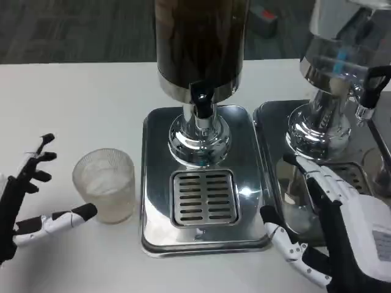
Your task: Grasp the cup under the faucet to collect the drink, then remove the cup.
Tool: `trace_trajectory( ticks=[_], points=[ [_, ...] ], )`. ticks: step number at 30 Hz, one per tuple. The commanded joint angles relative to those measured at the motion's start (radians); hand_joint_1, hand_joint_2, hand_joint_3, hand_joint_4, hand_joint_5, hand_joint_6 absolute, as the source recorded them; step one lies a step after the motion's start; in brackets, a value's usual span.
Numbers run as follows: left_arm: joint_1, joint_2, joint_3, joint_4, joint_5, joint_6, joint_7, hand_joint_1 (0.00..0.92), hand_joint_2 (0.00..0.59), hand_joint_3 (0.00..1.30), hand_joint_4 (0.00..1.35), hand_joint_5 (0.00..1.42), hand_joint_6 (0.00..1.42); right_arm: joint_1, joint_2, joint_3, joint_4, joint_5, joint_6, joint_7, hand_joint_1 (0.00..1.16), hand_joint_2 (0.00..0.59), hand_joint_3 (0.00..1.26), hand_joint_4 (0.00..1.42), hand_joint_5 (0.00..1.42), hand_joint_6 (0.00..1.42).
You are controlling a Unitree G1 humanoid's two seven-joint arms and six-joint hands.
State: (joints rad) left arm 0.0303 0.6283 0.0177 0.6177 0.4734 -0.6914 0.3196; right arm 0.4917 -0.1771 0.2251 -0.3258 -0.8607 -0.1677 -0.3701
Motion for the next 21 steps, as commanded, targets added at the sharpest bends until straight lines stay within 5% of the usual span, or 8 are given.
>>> trace_trajectory(
  ticks=[1,21],
  points=[
    [-0.046,0.020,-0.027,0.053,0.007,-0.027,-0.029,0.320,0.012,0.11,0.24,0.42,0.55,-0.005,0.006,0.005,-0.004,0.005,-0.006,-0.019,0.29,0.334,0.21,0.19,0.18,0.20],
    [-0.156,0.000,-0.105,0.173,0.029,-0.018,-0.019,0.326,0.023,0.17,0.27,0.47,0.62,-0.020,-0.009,-0.002,0.008,0.039,-0.017,-0.019,0.31,0.326,0.24,0.22,0.21,0.23]
  ],
)
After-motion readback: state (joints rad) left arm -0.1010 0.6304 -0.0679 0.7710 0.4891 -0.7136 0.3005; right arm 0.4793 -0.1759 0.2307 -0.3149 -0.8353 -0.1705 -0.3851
